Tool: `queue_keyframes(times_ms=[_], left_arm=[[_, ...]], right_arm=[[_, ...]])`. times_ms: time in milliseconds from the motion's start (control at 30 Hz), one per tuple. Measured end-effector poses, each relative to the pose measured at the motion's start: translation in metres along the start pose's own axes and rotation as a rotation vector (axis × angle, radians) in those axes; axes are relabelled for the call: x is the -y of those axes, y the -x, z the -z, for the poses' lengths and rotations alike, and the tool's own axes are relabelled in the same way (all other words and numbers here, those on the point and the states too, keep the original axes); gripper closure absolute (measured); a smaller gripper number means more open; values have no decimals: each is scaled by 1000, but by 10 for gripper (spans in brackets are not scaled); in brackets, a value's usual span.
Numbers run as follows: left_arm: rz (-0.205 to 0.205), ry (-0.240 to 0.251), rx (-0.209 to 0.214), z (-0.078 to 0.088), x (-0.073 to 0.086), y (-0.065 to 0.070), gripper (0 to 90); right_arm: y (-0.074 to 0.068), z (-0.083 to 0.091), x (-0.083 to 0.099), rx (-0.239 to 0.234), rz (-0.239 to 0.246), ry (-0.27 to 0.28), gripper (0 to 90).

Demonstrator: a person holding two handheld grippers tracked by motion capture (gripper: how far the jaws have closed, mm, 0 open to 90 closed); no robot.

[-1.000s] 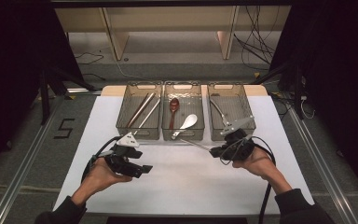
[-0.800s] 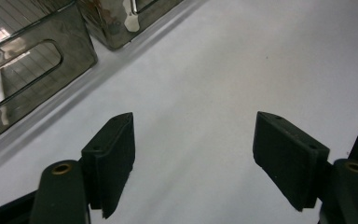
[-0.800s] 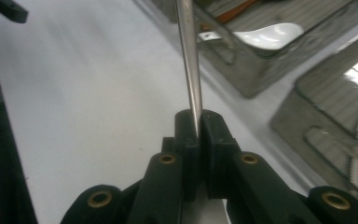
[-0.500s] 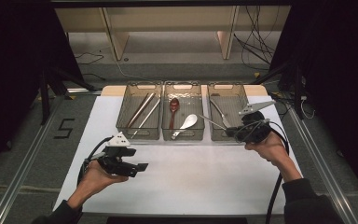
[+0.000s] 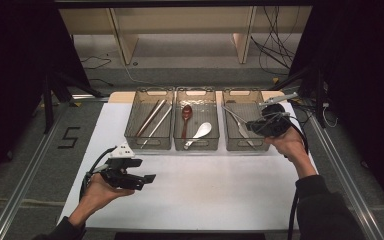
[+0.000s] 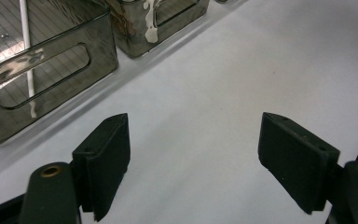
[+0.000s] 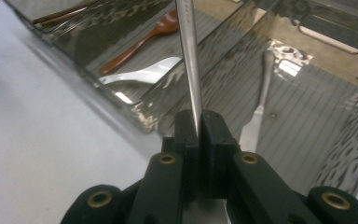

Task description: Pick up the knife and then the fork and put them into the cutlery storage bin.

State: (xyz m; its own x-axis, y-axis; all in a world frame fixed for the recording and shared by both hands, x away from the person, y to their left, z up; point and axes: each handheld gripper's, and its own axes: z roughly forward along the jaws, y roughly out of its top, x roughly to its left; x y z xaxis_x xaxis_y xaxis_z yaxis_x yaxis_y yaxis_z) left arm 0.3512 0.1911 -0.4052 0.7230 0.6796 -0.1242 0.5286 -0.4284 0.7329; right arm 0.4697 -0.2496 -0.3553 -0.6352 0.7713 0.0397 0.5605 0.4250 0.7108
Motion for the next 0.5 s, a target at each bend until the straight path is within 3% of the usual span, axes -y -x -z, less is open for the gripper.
queue_keyframes(times_ms=[367,500], left_arm=[[35,55,21,4,2,-1,236],[17,73,10,3,3,1,236]], right_arm=[[17,-13,-11,68,-65,5,865],[22,-19,-15,86,-87,-2,865]])
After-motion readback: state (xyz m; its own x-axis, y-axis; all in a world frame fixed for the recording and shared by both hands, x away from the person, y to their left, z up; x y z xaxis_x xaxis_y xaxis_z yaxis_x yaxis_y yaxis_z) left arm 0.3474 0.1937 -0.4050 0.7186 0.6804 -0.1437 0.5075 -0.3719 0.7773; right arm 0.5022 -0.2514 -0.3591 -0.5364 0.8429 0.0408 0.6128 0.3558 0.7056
